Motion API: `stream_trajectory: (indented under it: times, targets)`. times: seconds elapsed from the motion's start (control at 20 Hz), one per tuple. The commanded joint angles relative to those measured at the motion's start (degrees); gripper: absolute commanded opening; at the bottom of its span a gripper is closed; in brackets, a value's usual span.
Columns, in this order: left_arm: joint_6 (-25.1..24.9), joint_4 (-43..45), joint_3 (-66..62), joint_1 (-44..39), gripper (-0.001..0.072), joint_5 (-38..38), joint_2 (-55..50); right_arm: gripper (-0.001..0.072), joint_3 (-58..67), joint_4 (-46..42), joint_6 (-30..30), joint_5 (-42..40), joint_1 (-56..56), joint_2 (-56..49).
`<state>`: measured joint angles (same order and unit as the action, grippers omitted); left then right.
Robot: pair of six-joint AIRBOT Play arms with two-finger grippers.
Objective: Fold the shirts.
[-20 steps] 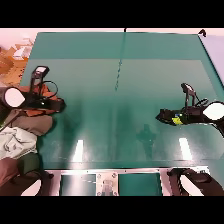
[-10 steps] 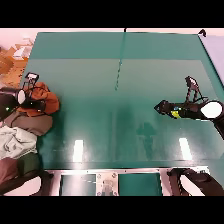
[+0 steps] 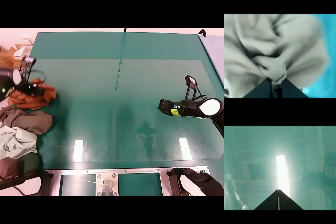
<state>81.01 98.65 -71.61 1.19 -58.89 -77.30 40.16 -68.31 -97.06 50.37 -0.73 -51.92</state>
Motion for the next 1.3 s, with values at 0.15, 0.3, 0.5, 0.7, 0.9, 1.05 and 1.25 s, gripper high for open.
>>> stream_trajectory:
  times: [0.15, 0.3, 0.5, 0.7, 0.9, 1.05, 1.25]
  targets:
    - [-0.4, -19.5, -18.3, -22.0, 0.0024, -8.0, -0.2, 0.0014, 6.5, 0.0, 2.2, 7.9, -5.6, -0.1]
    - [1.4, -25.0, -18.2, -32.2, 0.0025, -3.5, -3.3, 0.0014, 8.3, 0.0, 3.3, 9.6, -7.9, -0.1]
    - [1.4, -35.5, -18.2, -40.4, 0.0488, 1.4, -13.0, 0.0029, 8.5, 0.0, 3.2, 9.7, -9.2, -0.1]
    - [1.9, -34.0, -20.9, -34.8, 0.072, -6.2, -13.4, 0.0466, 8.5, 0.0, 3.2, 12.3, -9.6, -0.1]
    - [4.7, -29.6, -23.8, -18.8, 0.072, -20.4, -11.7, 0.0504, 3.5, 3.7, 3.2, 12.7, -5.5, -0.1]
    - [4.7, -29.7, -16.9, -9.4, 0.072, -22.2, -11.6, 0.0503, -3.3, 9.0, 3.2, 3.2, 1.8, -1.7]
    - [3.3, -33.4, -1.9, -5.8, 0.072, -4.2, -11.8, 0.0502, -3.1, 13.8, 3.3, -6.9, 8.3, -11.7]
